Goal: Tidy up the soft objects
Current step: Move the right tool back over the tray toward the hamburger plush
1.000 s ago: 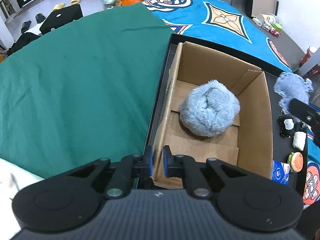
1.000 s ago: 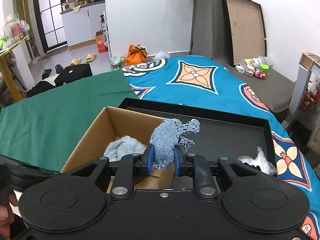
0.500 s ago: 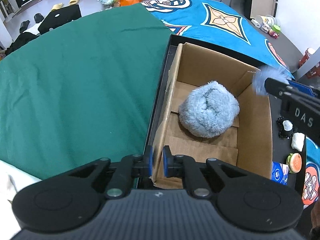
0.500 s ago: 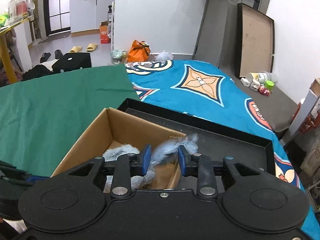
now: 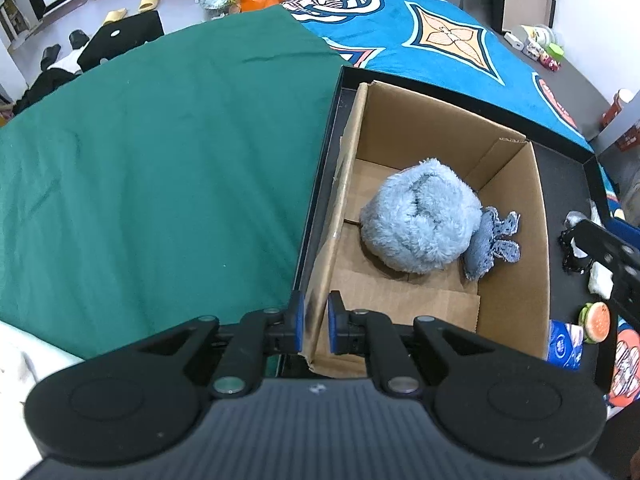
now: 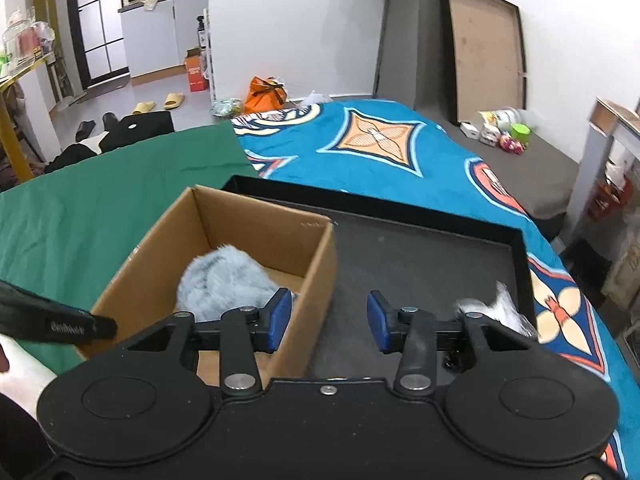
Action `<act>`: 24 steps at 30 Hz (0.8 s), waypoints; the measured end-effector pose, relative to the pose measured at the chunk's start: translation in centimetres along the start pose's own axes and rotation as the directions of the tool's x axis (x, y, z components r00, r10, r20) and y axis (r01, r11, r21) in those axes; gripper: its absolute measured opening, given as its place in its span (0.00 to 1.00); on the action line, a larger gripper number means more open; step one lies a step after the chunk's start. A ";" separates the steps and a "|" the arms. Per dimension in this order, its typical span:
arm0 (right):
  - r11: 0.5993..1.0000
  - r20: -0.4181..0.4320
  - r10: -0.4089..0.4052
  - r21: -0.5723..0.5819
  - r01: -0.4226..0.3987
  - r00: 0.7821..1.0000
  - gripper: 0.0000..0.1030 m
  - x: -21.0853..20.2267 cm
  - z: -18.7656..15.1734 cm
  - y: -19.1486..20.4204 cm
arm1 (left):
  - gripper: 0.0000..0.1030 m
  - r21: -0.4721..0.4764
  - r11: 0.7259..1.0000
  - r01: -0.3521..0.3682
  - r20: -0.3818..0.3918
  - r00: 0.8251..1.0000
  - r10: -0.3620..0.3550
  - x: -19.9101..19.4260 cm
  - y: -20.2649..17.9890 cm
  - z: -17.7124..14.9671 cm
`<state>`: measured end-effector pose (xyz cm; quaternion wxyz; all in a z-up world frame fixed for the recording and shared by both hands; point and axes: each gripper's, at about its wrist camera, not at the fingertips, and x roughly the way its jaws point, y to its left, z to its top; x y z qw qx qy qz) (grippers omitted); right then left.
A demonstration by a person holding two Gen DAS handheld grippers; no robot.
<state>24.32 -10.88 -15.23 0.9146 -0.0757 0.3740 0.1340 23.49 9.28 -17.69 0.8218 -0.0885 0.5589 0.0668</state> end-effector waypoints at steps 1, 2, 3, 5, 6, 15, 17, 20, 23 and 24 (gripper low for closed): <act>1.000 -0.004 -0.001 0.008 0.001 1.000 0.41 0.0 -0.3 -0.3 | 0.12 0.006 1.000 -0.007 -0.001 1.000 0.007 0.0 -0.1 0.0; 1.000 -0.007 -0.002 0.014 0.002 1.000 0.41 -0.1 -0.5 -0.7 | 0.13 0.010 1.000 -0.014 -0.001 1.000 0.014 0.0 -0.3 0.0; 1.000 -0.009 -0.004 0.019 0.004 1.000 0.41 -0.1 -0.8 -1.0 | 0.13 0.015 1.000 -0.023 0.000 1.000 0.023 0.0 -0.5 0.0; 1.000 -0.011 -0.007 0.028 0.008 1.000 0.42 -0.3 -1.4 -1.5 | 0.13 0.021 0.999 -0.031 0.000 1.000 0.031 -0.1 -0.6 0.0; 0.999 -0.014 -0.010 0.036 0.010 1.000 0.44 -0.3 -1.6 -1.7 | 0.13 0.022 0.999 -0.036 -0.002 0.999 0.036 -0.1 -0.6 -0.1; 0.992 -0.031 -0.035 0.119 0.038 0.999 0.45 -0.5 -4.6 -4.6 | 0.40 0.058 0.995 -0.083 0.005 0.997 0.083 -0.6 -1.6 -0.3; 0.989 -0.035 -0.040 0.138 0.044 0.999 0.45 -0.5 -5.2 -5.3 | 0.44 0.072 0.993 -0.090 0.012 0.996 0.089 -0.7 -1.9 -0.4; 0.985 -0.038 -0.048 0.166 0.054 0.998 0.45 -0.5 -5.9 -6.3 | 0.49 0.088 0.991 -0.098 0.017 0.995 0.097 -1.0 -2.4 -0.5; 0.979 -0.042 -0.053 0.196 0.060 0.998 0.45 -0.4 -6.7 -7.4 | 0.52 0.099 0.989 -0.114 0.020 0.993 0.112 -1.1 -2.6 -0.6; 0.976 -0.044 -0.052 0.207 0.060 0.998 0.45 -0.4 -6.9 -7.7 | 0.53 0.102 0.987 -0.120 0.021 0.993 0.119 -1.2 -2.7 -0.6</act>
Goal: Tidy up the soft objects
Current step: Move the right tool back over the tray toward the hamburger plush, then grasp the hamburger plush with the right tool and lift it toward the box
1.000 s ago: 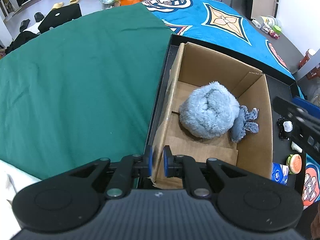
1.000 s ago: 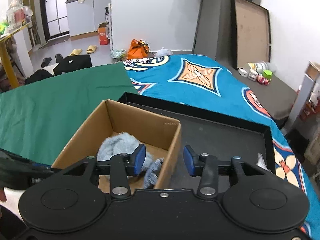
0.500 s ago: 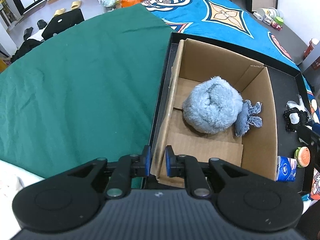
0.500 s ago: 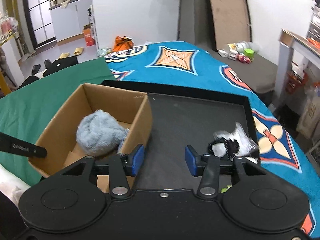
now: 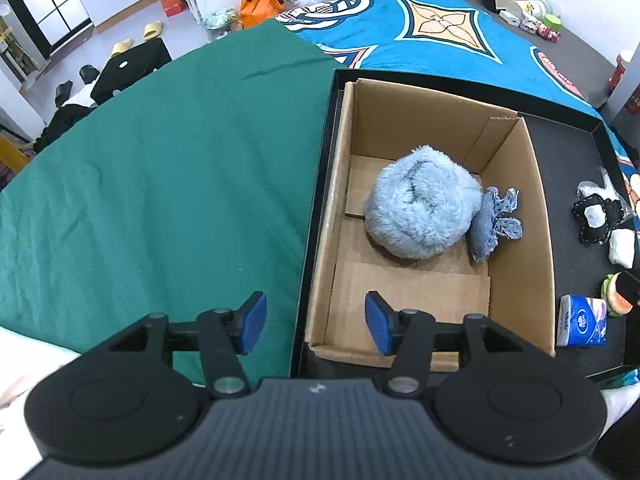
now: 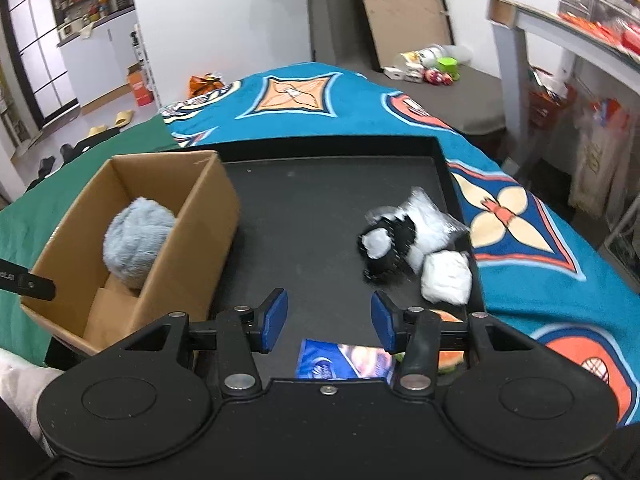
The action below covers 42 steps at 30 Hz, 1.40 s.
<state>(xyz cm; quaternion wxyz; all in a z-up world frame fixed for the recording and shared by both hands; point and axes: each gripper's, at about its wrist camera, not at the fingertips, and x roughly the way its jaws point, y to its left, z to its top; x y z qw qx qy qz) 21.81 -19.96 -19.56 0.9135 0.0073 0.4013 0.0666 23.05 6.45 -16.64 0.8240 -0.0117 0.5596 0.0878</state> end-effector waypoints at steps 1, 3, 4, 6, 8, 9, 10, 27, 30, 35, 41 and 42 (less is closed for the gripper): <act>1.000 -0.002 0.001 0.011 -0.001 1.000 0.45 0.0 -0.1 -0.4 | 0.54 0.003 1.000 -0.007 0.001 1.000 0.007 0.0 -0.1 0.0; 1.000 -0.004 0.008 0.025 -0.008 1.000 0.50 0.1 -0.4 -1.0 | 0.55 0.010 1.000 -0.017 0.004 1.000 0.017 -0.1 -0.3 0.1; 0.999 0.000 0.010 0.031 -0.010 1.000 0.51 0.1 -0.6 -1.3 | 0.56 0.014 1.000 -0.020 0.006 1.000 0.020 -0.2 -0.4 0.1; 0.999 0.006 0.009 0.046 -0.009 1.000 0.53 0.1 -0.9 -2.0 | 0.57 0.021 0.999 -0.029 0.012 1.000 0.029 -0.3 -0.6 0.1; 0.997 0.001 0.007 0.071 -0.007 1.000 0.54 0.3 -1.1 -2.9 | 0.59 0.032 0.999 -0.034 0.021 0.999 0.033 -0.4 -0.8 0.0; 0.997 -0.003 0.008 0.082 -0.008 1.000 0.55 0.4 -1.2 -3.2 | 0.62 0.037 0.998 -0.042 0.020 0.999 0.041 -0.4 -0.9 -0.1; 0.995 -0.006 0.007 0.096 -0.007 1.000 0.55 0.5 -1.4 -3.6 | 0.64 0.041 0.998 -0.051 0.020 0.999 0.050 -0.4 -1.0 -0.1; 0.963 -0.072 0.037 0.270 -0.016 0.997 0.67 3.2 -3.3 -8.3 | 0.68 0.095 0.985 -0.144 0.060 0.988 0.139 -1.0 -3.0 0.0; 0.954 -0.085 0.046 0.300 -0.018 0.995 0.68 3.8 -3.4 -8.8 | 0.68 0.109 0.980 -0.165 0.065 0.985 0.159 -1.0 -3.4 0.1; 0.941 -0.110 0.051 0.337 -0.011 0.993 0.68 5.1 -3.5 -9.4 | 0.68 0.130 0.974 -0.184 0.055 0.982 0.179 -0.7 -3.9 0.3; 0.950 -0.128 0.048 0.311 -0.006 0.991 0.70 6.0 -3.5 -8.9 | 0.68 0.150 0.968 -0.202 0.057 0.979 0.196 -0.6 -4.5 0.3; 0.952 -0.134 0.048 0.305 -0.005 0.990 0.70 6.2 -3.5 -8.8 | 0.68 0.150 0.967 -0.204 0.056 0.979 0.198 -0.5 -4.6 0.3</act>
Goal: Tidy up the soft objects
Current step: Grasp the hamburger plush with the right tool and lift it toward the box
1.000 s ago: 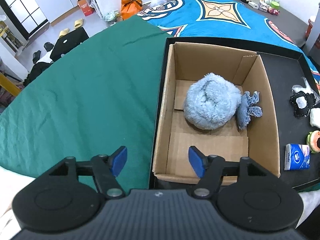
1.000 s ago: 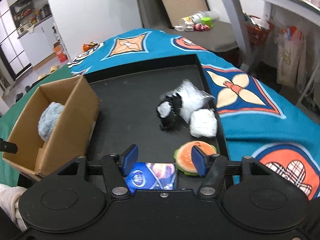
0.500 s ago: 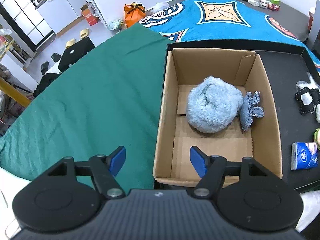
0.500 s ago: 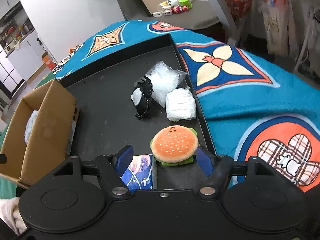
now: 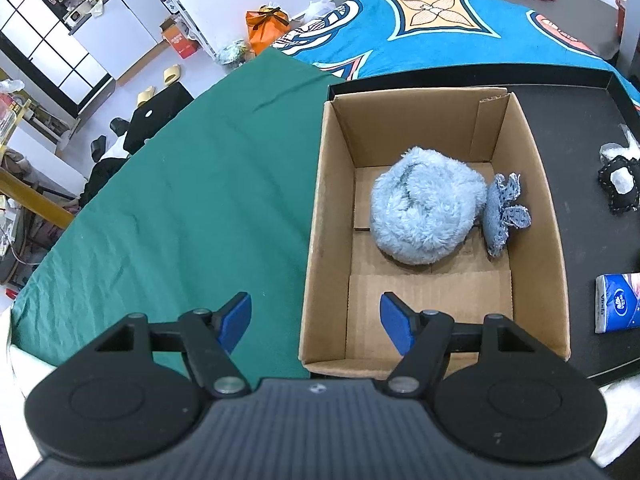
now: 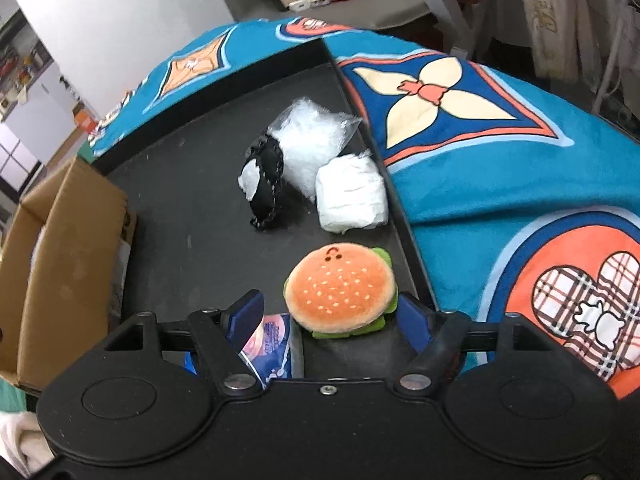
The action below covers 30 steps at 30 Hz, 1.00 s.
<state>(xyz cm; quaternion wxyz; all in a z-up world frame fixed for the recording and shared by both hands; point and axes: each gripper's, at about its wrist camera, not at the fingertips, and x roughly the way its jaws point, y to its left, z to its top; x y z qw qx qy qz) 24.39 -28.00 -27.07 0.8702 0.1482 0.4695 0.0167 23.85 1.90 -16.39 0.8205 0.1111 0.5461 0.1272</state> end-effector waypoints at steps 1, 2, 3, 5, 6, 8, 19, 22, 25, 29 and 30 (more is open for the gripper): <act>1.000 -0.003 0.001 -0.002 -0.001 1.000 0.70 0.1 0.0 0.0 | 0.68 0.000 1.000 -0.002 -0.002 1.000 0.002 0.0 0.0 0.0; 1.000 -0.006 0.001 -0.001 -0.001 1.000 0.68 0.2 0.0 -0.1 | 0.68 -0.001 1.000 -0.002 -0.005 1.000 0.002 0.1 -0.1 0.1; 1.000 -0.012 -0.001 0.001 0.001 1.000 0.67 0.4 0.0 -0.2 | 0.68 -0.001 1.000 -0.002 -0.007 1.000 0.002 0.1 -0.1 0.1; 1.000 -0.007 -0.004 0.002 0.004 1.000 0.61 0.4 0.0 -0.2 | 0.68 0.000 1.000 -0.001 -0.008 1.000 0.001 0.1 -0.2 0.2; 1.000 -0.006 -0.006 -0.003 0.006 1.000 0.58 0.3 0.0 -0.2 | 0.68 0.001 1.000 -0.002 -0.007 1.000 0.002 0.0 -0.2 0.2; 1.000 -0.007 -0.001 -0.009 0.001 1.000 0.48 0.3 0.0 -0.1 | 0.68 0.005 1.000 -0.004 -0.005 1.000 0.004 0.0 -0.3 0.2; 1.000 0.009 0.015 -0.012 -0.015 1.000 0.41 -1.9 0.5 1.0 | 0.68 -0.020 1.000 0.015 0.007 1.000 -0.015 -0.4 0.4 0.0; 1.000 0.029 0.020 -0.020 -0.020 0.999 0.41 -2.8 0.8 1.6 | 0.68 -0.033 0.999 0.023 0.009 1.000 -0.023 -0.4 0.7 0.0; 0.999 0.051 0.026 -0.032 -0.024 0.998 0.41 -3.7 1.2 2.3 | 0.68 -0.044 0.998 0.033 0.016 0.999 -0.032 -0.6 1.0 -0.2; 0.998 0.074 0.040 -0.050 -0.037 0.996 0.41 -4.7 1.8 3.3 | 0.68 -0.055 0.998 0.037 0.018 0.999 -0.036 -0.5 1.5 -0.4; 0.998 0.081 0.045 -0.057 -0.040 0.996 0.41 -5.0 1.9 3.7 | 0.68 -0.062 0.997 0.042 0.020 0.999 -0.040 -0.5 1.7 -0.5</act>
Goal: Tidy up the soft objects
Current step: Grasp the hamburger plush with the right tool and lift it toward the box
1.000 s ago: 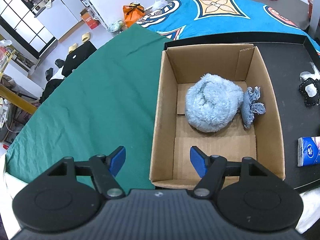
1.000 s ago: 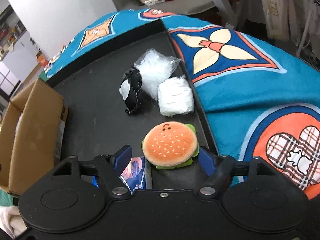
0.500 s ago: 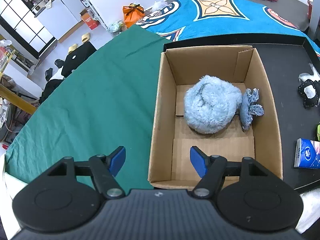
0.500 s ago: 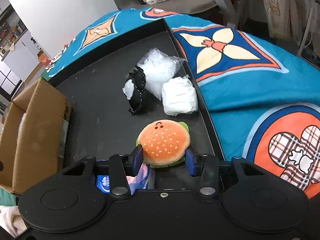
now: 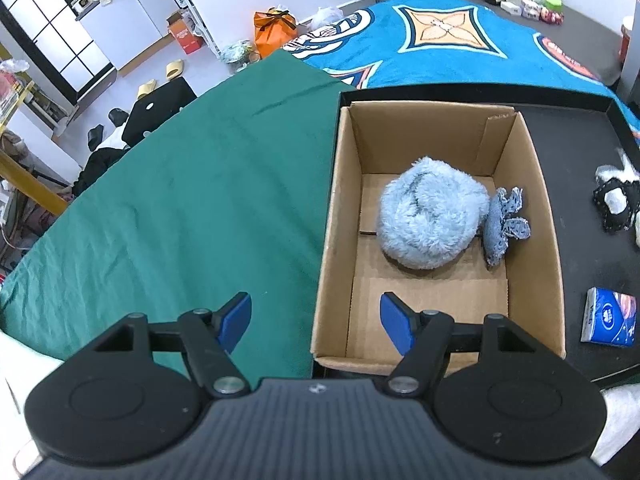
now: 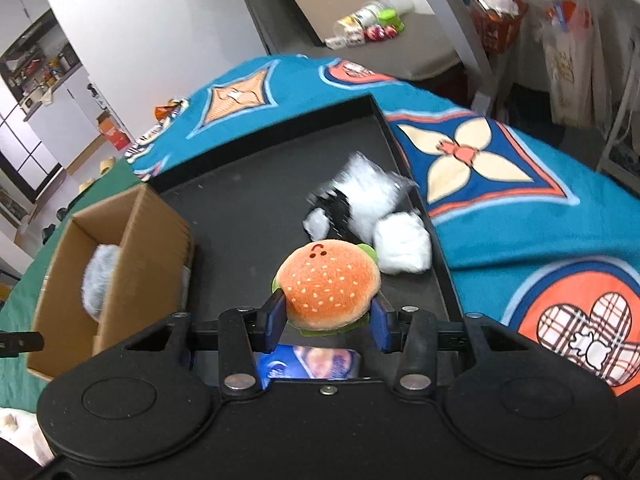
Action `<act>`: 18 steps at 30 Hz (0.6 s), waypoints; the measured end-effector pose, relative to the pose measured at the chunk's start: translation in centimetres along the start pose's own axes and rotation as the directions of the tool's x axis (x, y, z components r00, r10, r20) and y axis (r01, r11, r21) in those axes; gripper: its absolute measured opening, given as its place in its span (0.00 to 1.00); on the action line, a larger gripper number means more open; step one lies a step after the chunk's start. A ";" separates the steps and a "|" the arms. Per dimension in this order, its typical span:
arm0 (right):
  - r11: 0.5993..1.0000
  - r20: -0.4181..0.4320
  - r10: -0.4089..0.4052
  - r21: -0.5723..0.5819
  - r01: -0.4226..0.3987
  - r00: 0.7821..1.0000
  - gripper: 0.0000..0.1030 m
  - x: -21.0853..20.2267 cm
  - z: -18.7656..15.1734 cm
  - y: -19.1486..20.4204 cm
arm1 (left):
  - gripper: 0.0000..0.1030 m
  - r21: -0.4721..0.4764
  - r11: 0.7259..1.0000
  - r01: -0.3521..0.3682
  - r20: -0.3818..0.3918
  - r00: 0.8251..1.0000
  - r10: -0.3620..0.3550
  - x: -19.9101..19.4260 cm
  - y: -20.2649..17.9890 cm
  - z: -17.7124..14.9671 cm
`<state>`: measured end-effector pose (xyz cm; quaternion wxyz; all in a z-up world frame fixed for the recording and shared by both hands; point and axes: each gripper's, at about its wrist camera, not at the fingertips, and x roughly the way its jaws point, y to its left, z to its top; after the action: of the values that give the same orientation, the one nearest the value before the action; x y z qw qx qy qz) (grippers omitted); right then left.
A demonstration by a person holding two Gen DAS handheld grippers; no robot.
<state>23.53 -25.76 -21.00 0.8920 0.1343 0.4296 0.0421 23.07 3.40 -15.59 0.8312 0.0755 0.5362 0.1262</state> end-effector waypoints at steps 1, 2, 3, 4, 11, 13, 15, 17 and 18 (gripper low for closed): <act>1.000 0.005 0.004 -0.005 -0.004 1.000 0.41 -0.2 0.1 0.3 | 0.68 -0.010 1.000 0.009 0.005 1.000 -0.009 -0.1 0.3 -0.1; 1.000 0.011 0.008 -0.010 -0.008 1.000 0.41 -0.5 0.3 0.7 | 0.68 -0.019 1.000 0.017 0.009 1.000 -0.017 -0.2 0.5 -0.1; 1.000 0.016 0.013 -0.015 -0.012 1.000 0.41 -0.7 0.4 1.1 | 0.68 -0.030 0.999 0.025 0.013 1.000 -0.025 -0.2 0.8 -0.2; 1.000 0.021 0.016 -0.020 -0.016 1.000 0.41 -0.9 0.6 1.4 | 0.68 -0.039 0.999 0.031 0.016 0.999 -0.030 -0.3 1.0 -0.2; 0.998 0.054 0.032 -0.058 -0.029 0.998 0.42 -2.3 1.4 3.8 | 0.68 -0.071 0.995 0.068 0.037 0.997 -0.066 -0.4 1.7 -0.3; 0.997 0.063 0.037 -0.070 -0.032 0.997 0.42 -2.7 1.6 4.5 | 0.68 -0.080 0.994 0.081 0.041 0.996 -0.078 -0.4 1.9 -0.3; 0.996 0.067 0.042 -0.080 -0.037 0.997 0.42 -2.9 1.8 5.2 | 0.68 -0.090 0.992 0.092 0.043 0.995 -0.089 -0.4 2.2 -0.4; 0.995 0.072 0.047 -0.094 -0.040 0.996 0.42 -3.2 2.0 6.0 | 0.68 -0.100 0.990 0.104 0.046 0.994 -0.100 -0.4 2.5 -0.4; 0.994 0.076 0.049 -0.099 -0.042 0.996 0.42 -3.3 2.1 6.3 | 0.68 -0.104 0.989 0.108 0.048 0.993 -0.104 -0.4 2.6 -0.5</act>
<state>23.38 -20.76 -15.52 0.9125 0.1020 0.3884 0.0779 22.17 5.79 -14.79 0.8506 0.0051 0.5144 0.1086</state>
